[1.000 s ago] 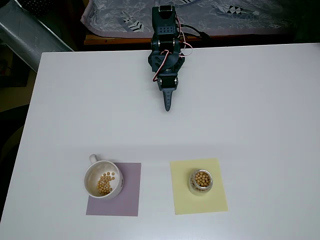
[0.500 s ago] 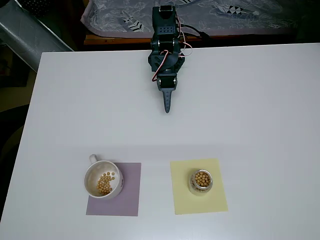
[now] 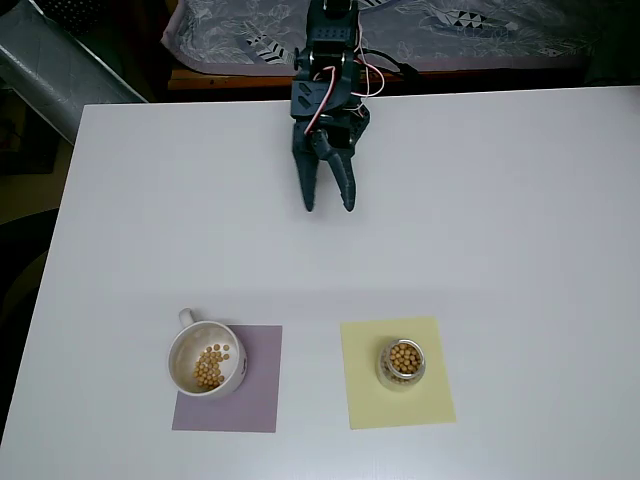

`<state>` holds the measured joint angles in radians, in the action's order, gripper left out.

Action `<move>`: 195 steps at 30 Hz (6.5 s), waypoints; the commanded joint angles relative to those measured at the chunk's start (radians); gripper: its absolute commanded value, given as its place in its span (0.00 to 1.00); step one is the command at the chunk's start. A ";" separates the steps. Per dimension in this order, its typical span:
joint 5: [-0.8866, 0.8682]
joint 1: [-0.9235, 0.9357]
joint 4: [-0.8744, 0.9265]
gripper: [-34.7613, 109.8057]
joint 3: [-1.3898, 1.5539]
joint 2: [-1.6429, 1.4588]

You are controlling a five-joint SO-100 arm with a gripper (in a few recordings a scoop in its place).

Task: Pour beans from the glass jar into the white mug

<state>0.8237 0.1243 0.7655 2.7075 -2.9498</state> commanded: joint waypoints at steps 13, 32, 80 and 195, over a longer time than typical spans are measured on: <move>0.571 -0.017 -0.822 0.66 -0.106 0.758; 0.815 -0.230 -1.809 0.66 -0.492 1.885; 0.430 -0.198 -1.721 0.30 -0.770 1.871; -1.289 0.081 -0.265 0.24 -1.598 1.979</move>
<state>-0.4264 0.1963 0.4725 1.1183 -0.9695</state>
